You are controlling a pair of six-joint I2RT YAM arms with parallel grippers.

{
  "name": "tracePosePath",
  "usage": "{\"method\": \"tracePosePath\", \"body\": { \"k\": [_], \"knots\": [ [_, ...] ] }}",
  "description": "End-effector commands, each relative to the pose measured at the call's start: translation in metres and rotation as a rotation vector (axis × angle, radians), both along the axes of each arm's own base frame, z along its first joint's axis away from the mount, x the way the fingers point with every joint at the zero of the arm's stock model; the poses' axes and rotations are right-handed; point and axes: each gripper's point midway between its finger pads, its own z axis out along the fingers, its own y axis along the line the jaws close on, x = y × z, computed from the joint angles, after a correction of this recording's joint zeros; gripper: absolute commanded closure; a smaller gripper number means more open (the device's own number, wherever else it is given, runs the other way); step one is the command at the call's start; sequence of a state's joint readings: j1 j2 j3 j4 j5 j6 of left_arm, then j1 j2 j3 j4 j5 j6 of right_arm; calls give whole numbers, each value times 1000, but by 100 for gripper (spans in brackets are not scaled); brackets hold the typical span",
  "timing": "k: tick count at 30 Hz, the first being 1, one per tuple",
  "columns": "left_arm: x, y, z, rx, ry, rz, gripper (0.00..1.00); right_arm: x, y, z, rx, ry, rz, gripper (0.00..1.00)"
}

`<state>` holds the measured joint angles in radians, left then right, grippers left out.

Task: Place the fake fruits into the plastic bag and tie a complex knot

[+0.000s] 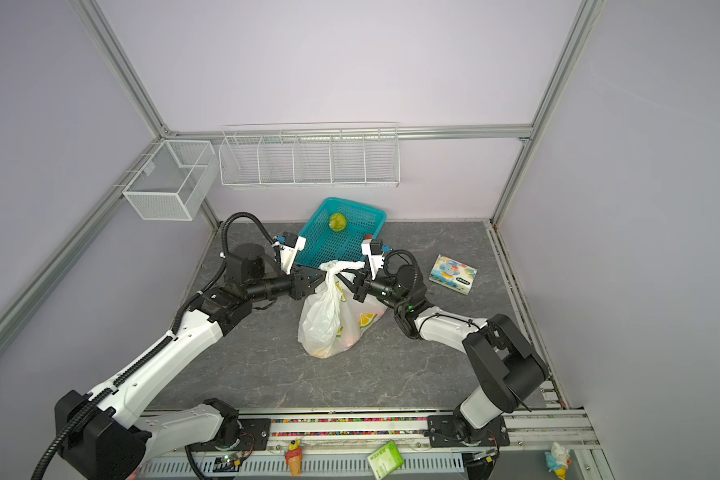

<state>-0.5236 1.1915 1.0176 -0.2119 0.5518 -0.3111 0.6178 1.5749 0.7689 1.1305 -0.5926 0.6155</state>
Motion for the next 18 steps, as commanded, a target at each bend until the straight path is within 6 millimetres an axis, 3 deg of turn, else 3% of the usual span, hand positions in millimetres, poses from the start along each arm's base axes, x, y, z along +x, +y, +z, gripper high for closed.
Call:
{"method": "tracePosePath", "body": {
  "k": [1, 9, 15, 18],
  "knots": [
    [-1, -5, 26, -57, -63, -29, 77, -9, 4, 20, 26, -66, 27, 93],
    [2, 4, 17, -15, -61, 20, 100, -8, 3, 20, 19, -68, 15, 93],
    [2, 15, 15, 11, -81, 80, 100, -4, -2, 16, 10, -66, -7, 93],
    [0, 21, 17, 27, -93, 97, 100, -3, -3, 13, -10, -69, -11, 88]
  ]
}}
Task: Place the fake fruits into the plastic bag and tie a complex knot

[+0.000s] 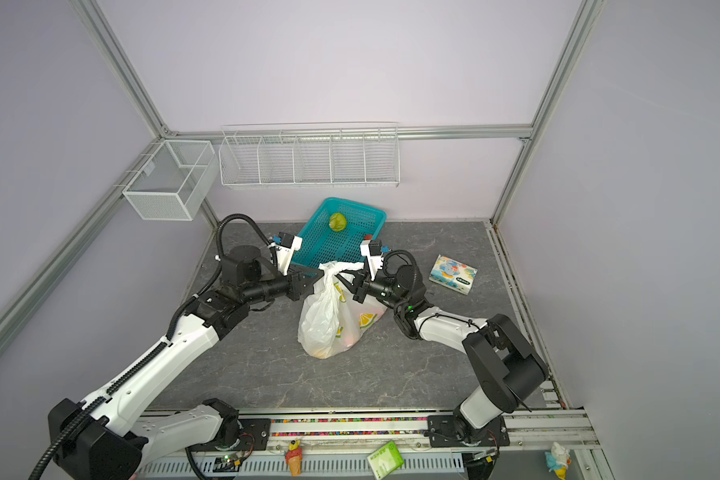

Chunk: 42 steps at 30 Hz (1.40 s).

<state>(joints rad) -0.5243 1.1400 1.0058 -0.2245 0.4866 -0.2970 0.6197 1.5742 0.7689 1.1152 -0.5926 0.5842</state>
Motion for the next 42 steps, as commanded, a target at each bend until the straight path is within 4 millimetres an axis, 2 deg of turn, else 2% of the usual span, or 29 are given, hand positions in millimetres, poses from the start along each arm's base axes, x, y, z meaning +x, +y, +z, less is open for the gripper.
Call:
{"method": "tracePosePath", "body": {
  "k": [1, 4, 7, 10, 14, 22, 26, 29, 33, 39, 42],
  "knots": [
    [-1, 12, 9, 21, -48, 49, 100, -2, -4, 16, 0, -54, -9, 86],
    [-2, 15, 9, 36, -55, 59, 100, -3, -5, 13, -12, -55, -17, 81],
    [-2, 18, 8, 54, -55, 69, 100, -2, -6, 11, -22, -54, -25, 80],
    [-3, 23, 6, 81, -57, 83, 100, -1, -6, 10, -27, -52, -31, 84],
    [0, 34, 7, 136, -82, 129, 100, 1, -7, 8, -41, -45, -41, 93],
    [-7, 31, 11, 153, -107, 82, 100, 4, -4, 9, -53, -36, -48, 93],
    [-6, 35, 16, 162, -126, 100, 100, 6, -2, 1, -99, -21, -57, 93],
    [-3, 38, 17, 168, -135, 125, 100, 3, -3, -4, -143, -29, -61, 77],
    [-2, 37, 16, 162, -134, 126, 100, -1, -16, -15, -256, -52, -105, 57],
    [1, 39, 16, 170, -139, 144, 100, -10, -46, -36, -492, -95, -190, 38],
    [1, 38, 16, 166, -135, 138, 100, -11, -63, -40, -596, -109, -250, 33]
  ]
}}
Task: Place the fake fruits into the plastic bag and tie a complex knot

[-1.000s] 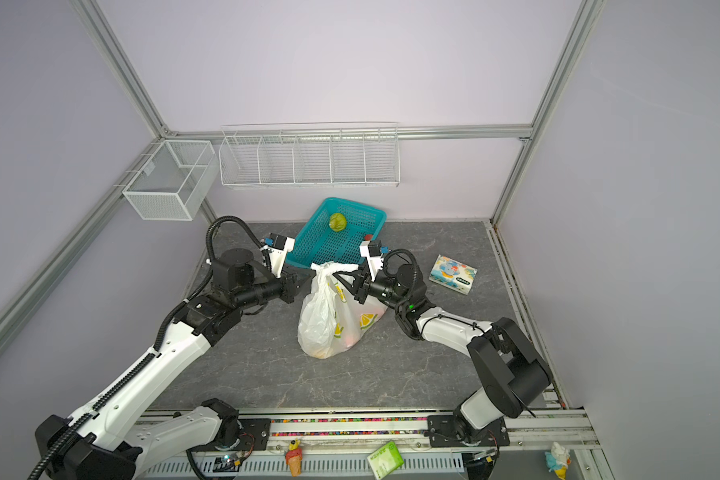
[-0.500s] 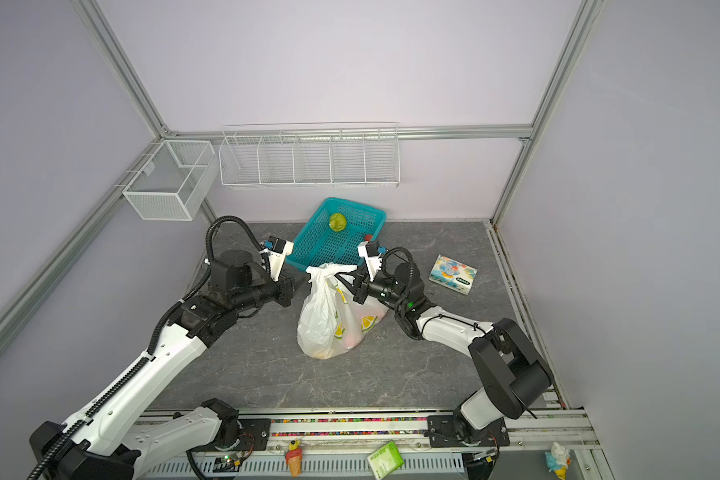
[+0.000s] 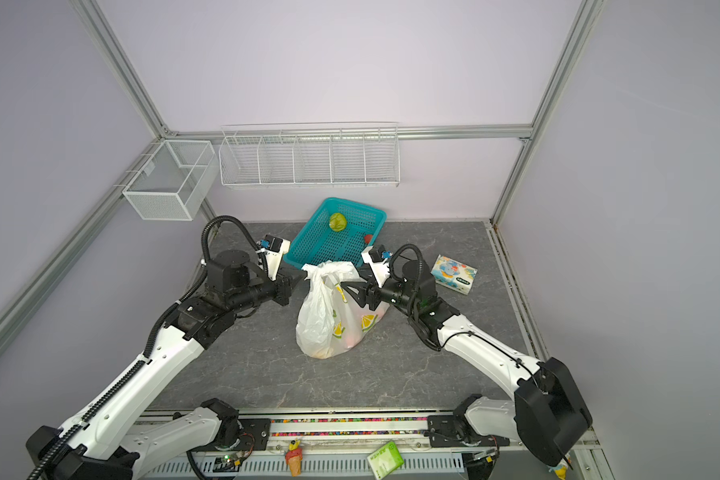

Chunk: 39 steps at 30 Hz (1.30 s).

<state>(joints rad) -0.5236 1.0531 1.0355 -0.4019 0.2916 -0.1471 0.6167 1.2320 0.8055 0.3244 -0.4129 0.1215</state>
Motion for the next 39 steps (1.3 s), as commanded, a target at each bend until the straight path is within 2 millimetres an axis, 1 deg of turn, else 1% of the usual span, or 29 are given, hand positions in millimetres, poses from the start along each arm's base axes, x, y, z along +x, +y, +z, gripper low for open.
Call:
{"method": "tracePosePath", "body": {
  "k": [1, 3, 5, 8, 9, 11, 15, 21, 25, 29, 34, 37, 39],
  "knots": [
    [2, 1, 16, -10, -39, 2, 100, 1, -26, -26, -215, -12, -83, 33],
    [2, 0, 14, -10, -36, 1, 100, -3, -34, -27, -262, -19, -97, 34],
    [1, -2, 14, -12, -33, -10, 100, -9, -37, -27, -285, -16, -81, 39],
    [1, -2, 14, -14, -34, -13, 100, -22, -27, -24, -266, -4, 2, 49],
    [0, -2, 14, -13, -34, -14, 100, -22, -21, -12, -237, -14, 26, 50],
    [0, -2, 14, -14, -37, -17, 100, -19, -13, -4, -201, -11, 45, 50],
    [0, -4, 14, -20, -35, -26, 100, -3, -5, 10, -157, 0, 44, 50],
    [1, -5, 15, -23, -36, -30, 100, 12, 1, 13, -151, 36, 61, 49],
    [1, -6, 16, -25, -38, -32, 100, 16, 4, 16, -150, 42, 66, 45],
    [1, -7, 16, -26, -37, -36, 100, 16, 7, 20, -143, 32, 90, 45],
    [0, -7, 15, -25, -36, -40, 100, 19, 12, 22, -142, 38, 110, 49],
    [-1, -6, 16, -25, -38, -40, 100, 20, 13, 21, -153, 38, 112, 55],
    [0, -6, 16, -26, -40, -39, 100, 20, 13, 20, -157, 37, 112, 62]
  ]
}}
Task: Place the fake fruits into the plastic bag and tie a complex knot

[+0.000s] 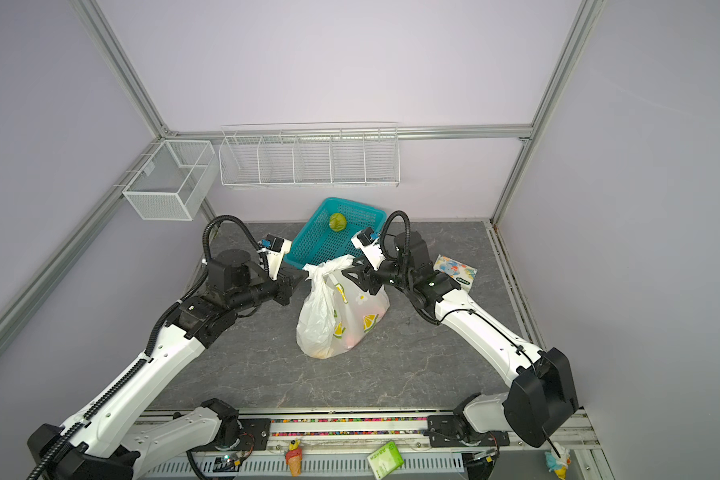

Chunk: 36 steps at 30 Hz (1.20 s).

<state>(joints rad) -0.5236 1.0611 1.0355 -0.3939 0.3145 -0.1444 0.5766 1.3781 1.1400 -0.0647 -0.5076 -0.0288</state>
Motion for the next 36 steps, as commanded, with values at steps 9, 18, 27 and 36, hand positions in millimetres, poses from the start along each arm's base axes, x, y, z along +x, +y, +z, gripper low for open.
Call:
{"method": "tracePosePath", "body": {
  "k": [9, 18, 27, 36],
  "knots": [
    [8, 8, 15, 2, -48, 55, 100, -9, -10, -7, -29, -3, -6, 93],
    [11, 13, 16, 16, -56, 91, 100, -8, -32, -18, -63, 29, -138, 93],
    [23, 24, 10, 70, -46, 168, 100, -16, -49, -46, -151, 128, -221, 93],
    [30, 38, -5, 160, -27, 238, 100, -20, -75, -73, -257, 217, -339, 93]
  ]
}}
